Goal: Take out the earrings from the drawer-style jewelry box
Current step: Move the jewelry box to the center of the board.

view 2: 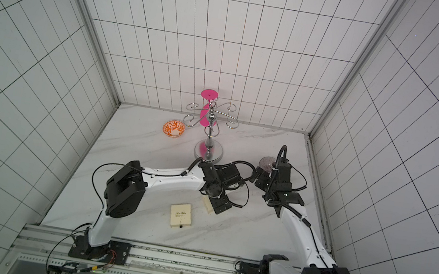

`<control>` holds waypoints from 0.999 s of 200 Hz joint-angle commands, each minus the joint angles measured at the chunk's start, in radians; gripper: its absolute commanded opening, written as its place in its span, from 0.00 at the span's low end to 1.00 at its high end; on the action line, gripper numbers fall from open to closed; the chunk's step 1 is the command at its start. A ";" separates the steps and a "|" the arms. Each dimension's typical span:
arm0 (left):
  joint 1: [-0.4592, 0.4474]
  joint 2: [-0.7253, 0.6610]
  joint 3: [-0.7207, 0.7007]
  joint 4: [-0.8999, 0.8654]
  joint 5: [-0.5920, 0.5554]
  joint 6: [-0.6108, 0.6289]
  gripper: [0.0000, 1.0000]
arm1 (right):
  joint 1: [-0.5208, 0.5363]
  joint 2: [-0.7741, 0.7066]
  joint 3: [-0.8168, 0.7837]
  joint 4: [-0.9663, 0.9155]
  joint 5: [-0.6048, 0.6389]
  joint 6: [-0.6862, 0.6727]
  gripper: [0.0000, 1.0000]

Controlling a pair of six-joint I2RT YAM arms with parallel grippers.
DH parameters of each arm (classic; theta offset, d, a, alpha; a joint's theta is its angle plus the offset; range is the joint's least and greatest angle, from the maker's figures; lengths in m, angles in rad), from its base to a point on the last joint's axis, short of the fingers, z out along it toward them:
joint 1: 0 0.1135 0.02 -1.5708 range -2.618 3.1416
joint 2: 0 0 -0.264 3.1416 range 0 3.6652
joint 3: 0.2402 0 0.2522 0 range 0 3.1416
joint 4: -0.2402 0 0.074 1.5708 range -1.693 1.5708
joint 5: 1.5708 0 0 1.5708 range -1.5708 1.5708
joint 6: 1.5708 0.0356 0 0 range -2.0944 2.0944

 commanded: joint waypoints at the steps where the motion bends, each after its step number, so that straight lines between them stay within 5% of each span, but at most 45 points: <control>1: 0.012 0.045 0.015 0.007 -0.075 -0.018 0.97 | -0.006 -0.001 0.030 -0.026 -0.015 -0.006 0.99; 66: 0.050 0.103 0.071 -0.024 -0.012 -0.091 0.96 | -0.006 -0.007 0.023 -0.022 -0.014 -0.008 0.99; 116: 0.146 0.124 0.134 -0.079 0.010 -0.249 0.77 | -0.002 0.008 0.025 -0.015 -0.046 -0.023 0.99; 163: 0.225 0.122 0.139 -0.064 0.060 -0.413 0.59 | 0.029 0.016 -0.015 0.002 -0.198 -0.037 0.99; 177: 0.235 0.133 0.154 -0.079 0.048 -0.444 0.60 | 0.049 0.026 -0.029 0.003 -0.246 -0.046 0.99; 200: 0.239 0.150 0.177 -0.103 0.039 -0.465 0.79 | 0.098 0.048 -0.049 0.017 -0.328 -0.074 0.99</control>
